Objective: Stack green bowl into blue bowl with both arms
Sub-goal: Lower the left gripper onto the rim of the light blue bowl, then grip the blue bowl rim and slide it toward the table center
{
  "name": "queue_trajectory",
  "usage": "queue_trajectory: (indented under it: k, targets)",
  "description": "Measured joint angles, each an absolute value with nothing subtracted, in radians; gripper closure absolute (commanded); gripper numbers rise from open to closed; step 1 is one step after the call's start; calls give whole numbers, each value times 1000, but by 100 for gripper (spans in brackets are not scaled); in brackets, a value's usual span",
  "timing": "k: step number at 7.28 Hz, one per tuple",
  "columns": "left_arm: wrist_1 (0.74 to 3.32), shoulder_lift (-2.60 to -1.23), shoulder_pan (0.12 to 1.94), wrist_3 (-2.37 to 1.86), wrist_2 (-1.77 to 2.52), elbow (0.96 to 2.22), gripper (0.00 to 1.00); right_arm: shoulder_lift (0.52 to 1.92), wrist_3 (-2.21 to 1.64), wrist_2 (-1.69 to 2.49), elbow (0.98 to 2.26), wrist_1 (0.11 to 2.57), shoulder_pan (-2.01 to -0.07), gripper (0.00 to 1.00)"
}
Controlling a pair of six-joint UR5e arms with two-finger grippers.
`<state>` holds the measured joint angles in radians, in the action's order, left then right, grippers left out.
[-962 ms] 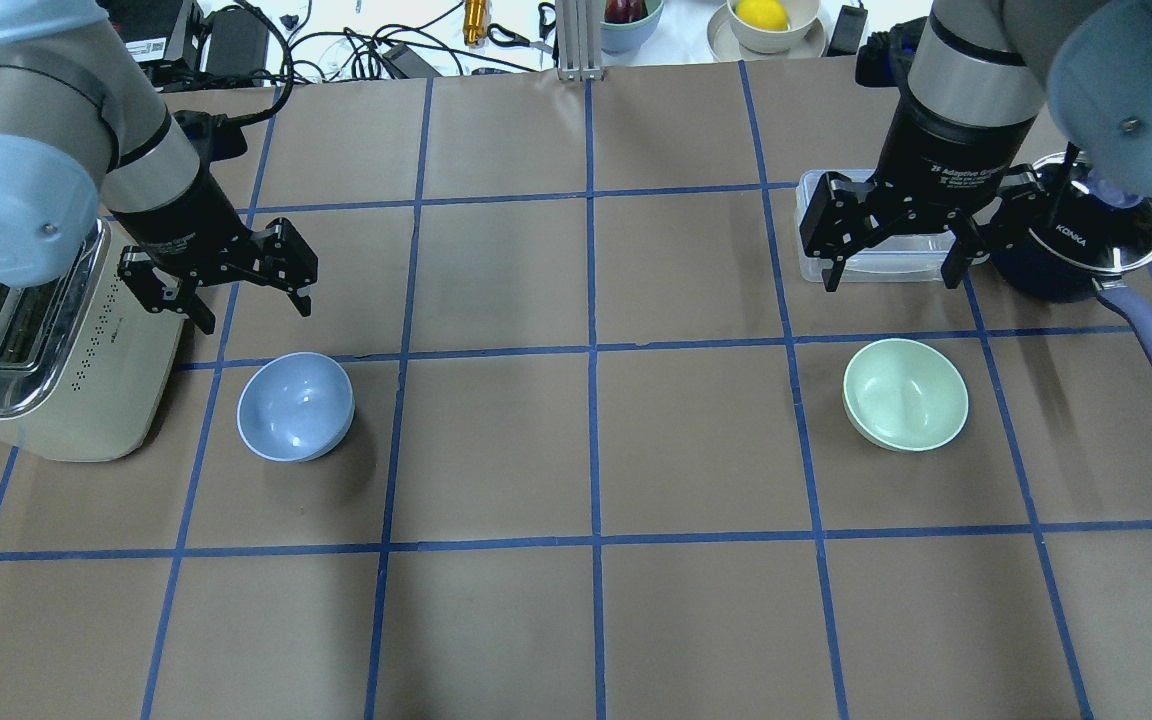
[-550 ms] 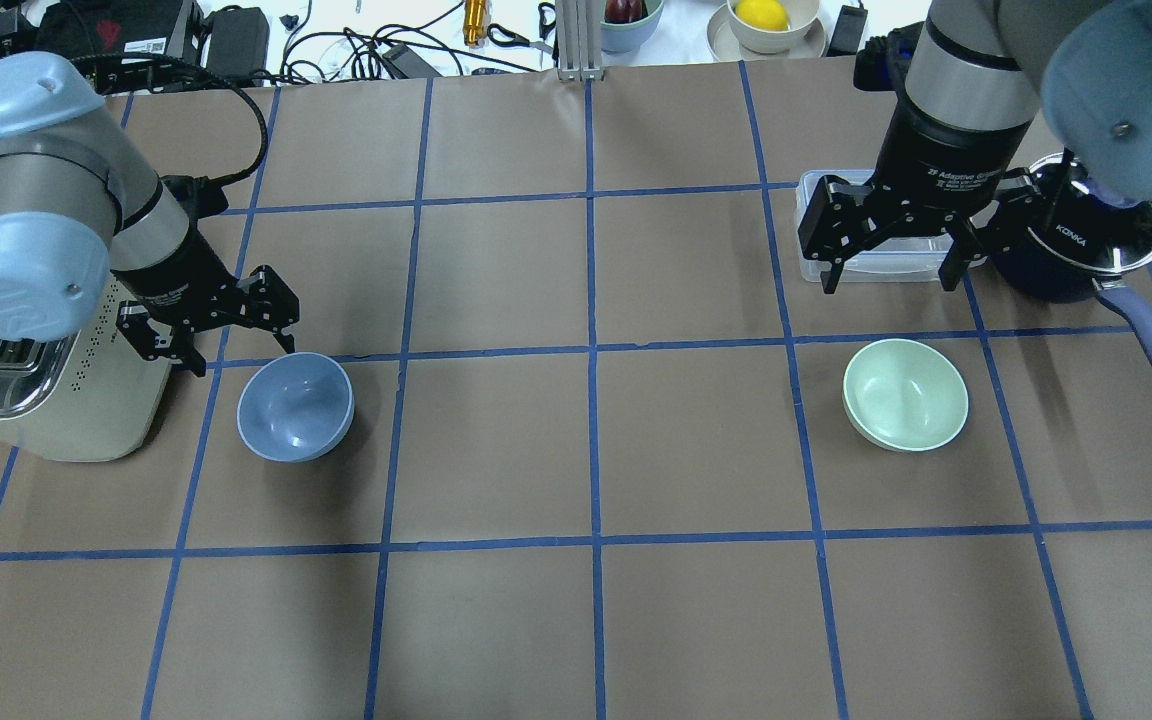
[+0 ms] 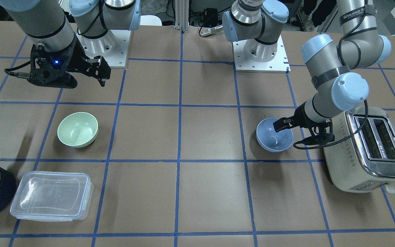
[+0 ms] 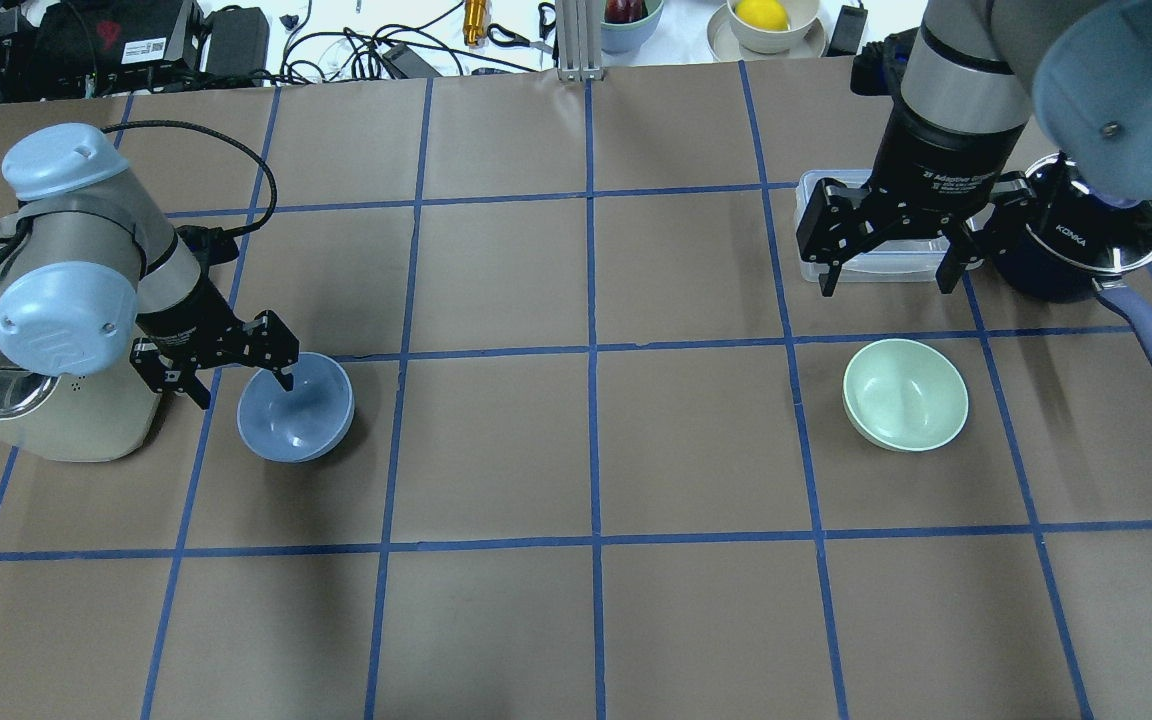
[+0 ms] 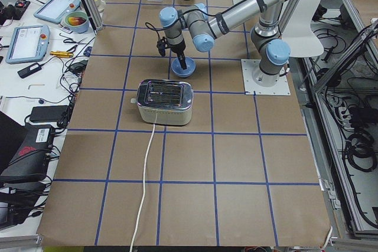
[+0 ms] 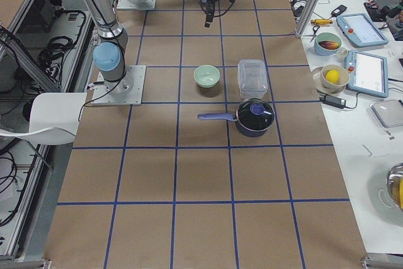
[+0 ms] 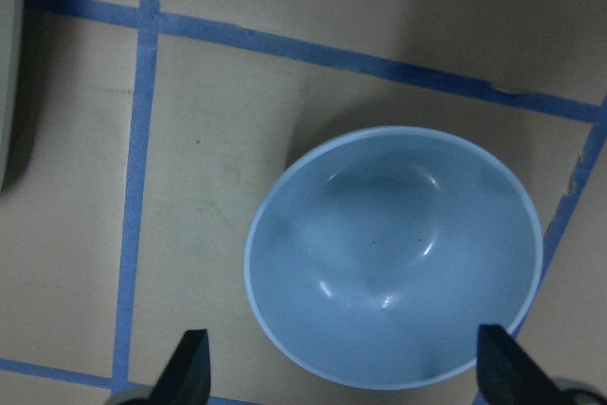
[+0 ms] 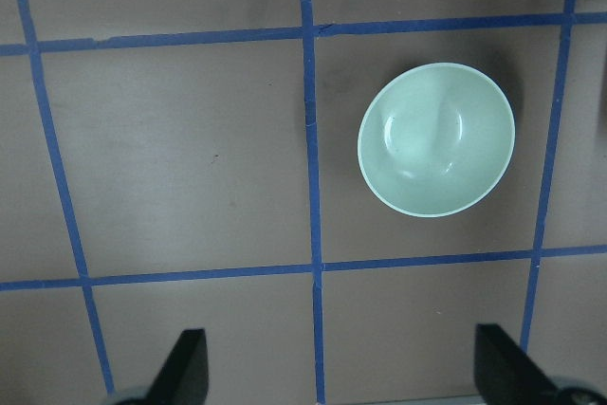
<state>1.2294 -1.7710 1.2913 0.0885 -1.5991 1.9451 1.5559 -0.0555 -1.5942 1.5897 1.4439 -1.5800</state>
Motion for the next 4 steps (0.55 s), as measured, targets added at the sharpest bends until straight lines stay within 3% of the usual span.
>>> queue_trajectory:
  k: [1, 2, 3, 4]
  targets:
    - [1219, -1795, 1289, 110, -1609, 1949, 2, 1555, -56, -1595, 1590, 1446, -1580, 0]
    - [1206, -1817, 1288, 125, -1620, 1951, 19, 1553, -57, -1594, 1590, 1447, -1580, 0]
    - [1190, -1838, 1287, 132, -1626, 1952, 54, 1551, -58, -1594, 1589, 1447, -1580, 0]
    - [1174, -1856, 1286, 135, -1629, 1952, 81, 1550, -58, -1594, 1589, 1448, -1580, 0]
